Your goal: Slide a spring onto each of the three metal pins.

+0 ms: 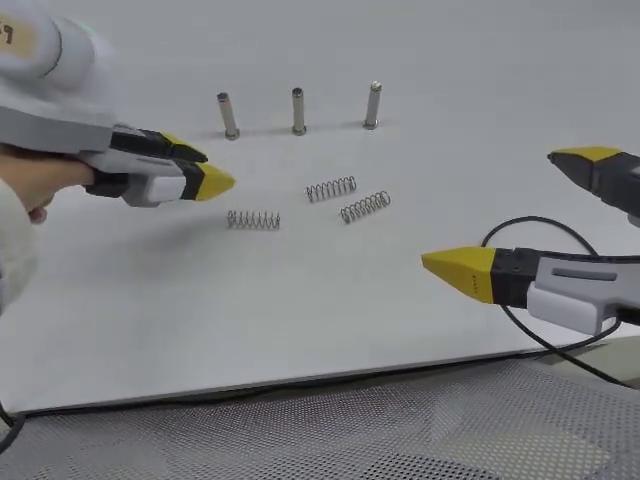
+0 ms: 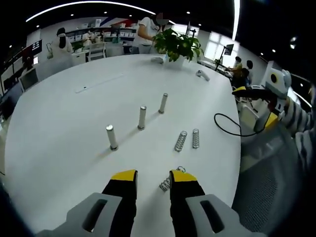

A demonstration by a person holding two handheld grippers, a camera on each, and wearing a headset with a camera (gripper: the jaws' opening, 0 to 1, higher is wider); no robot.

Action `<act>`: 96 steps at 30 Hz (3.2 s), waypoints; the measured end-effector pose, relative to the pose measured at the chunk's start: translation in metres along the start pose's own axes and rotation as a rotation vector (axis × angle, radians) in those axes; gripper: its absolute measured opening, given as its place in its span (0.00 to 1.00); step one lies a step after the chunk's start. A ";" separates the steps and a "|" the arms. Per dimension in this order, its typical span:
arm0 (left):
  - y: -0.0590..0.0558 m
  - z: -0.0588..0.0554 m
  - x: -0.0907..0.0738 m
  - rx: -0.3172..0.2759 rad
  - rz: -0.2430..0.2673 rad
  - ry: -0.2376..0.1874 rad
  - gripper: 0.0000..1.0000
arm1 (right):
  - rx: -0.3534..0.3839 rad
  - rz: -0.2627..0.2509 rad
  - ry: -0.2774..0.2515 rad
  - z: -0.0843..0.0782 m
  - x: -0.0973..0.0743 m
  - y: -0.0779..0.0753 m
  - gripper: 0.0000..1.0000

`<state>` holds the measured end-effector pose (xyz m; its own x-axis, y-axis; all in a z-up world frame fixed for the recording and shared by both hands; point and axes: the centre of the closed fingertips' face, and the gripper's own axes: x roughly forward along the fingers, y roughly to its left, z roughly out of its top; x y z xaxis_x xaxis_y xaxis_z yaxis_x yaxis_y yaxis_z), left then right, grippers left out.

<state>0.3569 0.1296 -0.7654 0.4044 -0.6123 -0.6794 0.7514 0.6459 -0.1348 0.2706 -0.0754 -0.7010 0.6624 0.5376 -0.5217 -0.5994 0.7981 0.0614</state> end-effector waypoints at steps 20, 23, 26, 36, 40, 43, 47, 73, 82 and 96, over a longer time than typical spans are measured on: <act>-0.021 -0.018 0.008 0.196 -0.120 0.087 0.19 | -0.021 0.004 0.028 0.000 -0.002 0.004 0.88; -0.022 -0.020 0.009 0.219 -0.130 0.100 0.18 | -0.020 0.008 0.031 0.001 -0.001 0.005 0.88; -0.023 -0.023 0.011 0.249 -0.136 0.114 0.17 | -0.019 0.007 0.030 0.001 -0.001 0.005 0.88; -0.028 -0.029 0.020 0.311 -0.164 0.155 0.16 | -0.020 0.010 0.036 0.002 0.001 0.007 0.88; -0.029 -0.031 0.023 0.340 -0.167 0.166 0.15 | -0.020 0.009 0.037 0.002 0.001 0.006 0.88; -0.029 -0.032 0.025 0.348 -0.170 0.171 0.14 | -0.019 0.009 0.037 0.003 0.001 0.006 0.88; -0.029 -0.035 0.026 0.360 -0.170 0.186 0.12 | -0.018 0.010 0.037 0.003 0.001 0.007 0.88; -0.030 -0.042 0.027 0.370 -0.131 0.200 0.03 | -0.021 0.024 0.035 0.004 0.005 0.012 0.87; -0.028 -0.041 0.027 0.302 -0.099 0.200 0.03 | -0.029 0.027 0.032 0.006 0.006 0.009 0.86; -0.029 -0.032 0.018 0.292 -0.084 0.165 0.03 | -0.059 0.044 0.026 0.010 0.006 0.008 0.85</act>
<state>0.3260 0.1148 -0.7962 0.2631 -0.5599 -0.7857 0.9056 0.4242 0.0009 0.2739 -0.0629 -0.6945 0.6233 0.5639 -0.5418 -0.6537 0.7559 0.0346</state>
